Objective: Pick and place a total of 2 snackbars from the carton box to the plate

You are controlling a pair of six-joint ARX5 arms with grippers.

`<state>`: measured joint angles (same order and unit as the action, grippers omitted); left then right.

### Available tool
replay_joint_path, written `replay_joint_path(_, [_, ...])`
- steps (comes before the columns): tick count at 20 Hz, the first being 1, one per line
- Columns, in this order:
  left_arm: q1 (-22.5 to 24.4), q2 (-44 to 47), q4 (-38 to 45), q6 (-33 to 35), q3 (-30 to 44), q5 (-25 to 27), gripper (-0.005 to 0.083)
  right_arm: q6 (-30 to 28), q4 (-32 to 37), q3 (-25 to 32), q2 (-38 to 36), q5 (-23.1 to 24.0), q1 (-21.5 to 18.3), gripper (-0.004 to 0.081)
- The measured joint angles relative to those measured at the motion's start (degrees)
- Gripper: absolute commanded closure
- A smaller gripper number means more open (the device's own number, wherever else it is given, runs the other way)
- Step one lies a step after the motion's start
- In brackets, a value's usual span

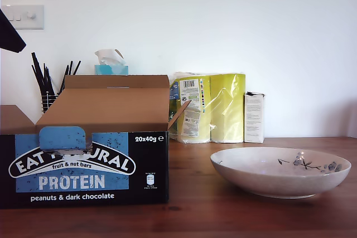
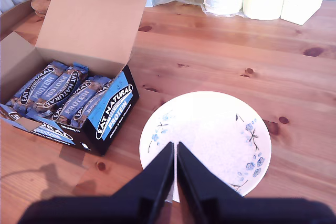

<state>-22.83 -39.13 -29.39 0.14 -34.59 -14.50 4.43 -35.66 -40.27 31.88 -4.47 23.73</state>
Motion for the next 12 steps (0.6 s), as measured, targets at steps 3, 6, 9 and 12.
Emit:
replay_joint_path(3, [0.0,0.0,1.1,0.0,0.0,0.0,0.0797,0.0,0.1,0.0,0.0,0.0,0.0,0.0783])
replay_joint_path(6, [0.0,0.0,1.1,0.0,0.0,0.0,0.0797,0.0,0.1,0.0,0.0,0.0,0.0,0.0783])
replay_joint_path(9, [0.0,0.0,1.1,0.0,0.0,0.0,0.0797,0.0,-0.8,0.0,0.0,0.0,0.0,0.0783])
replay_joint_path(12, [0.0,0.0,-1.0,0.1,-0.4,0.0,0.0798,-1.4,-8.0,-1.5,0.2,0.0,0.0,0.0783])
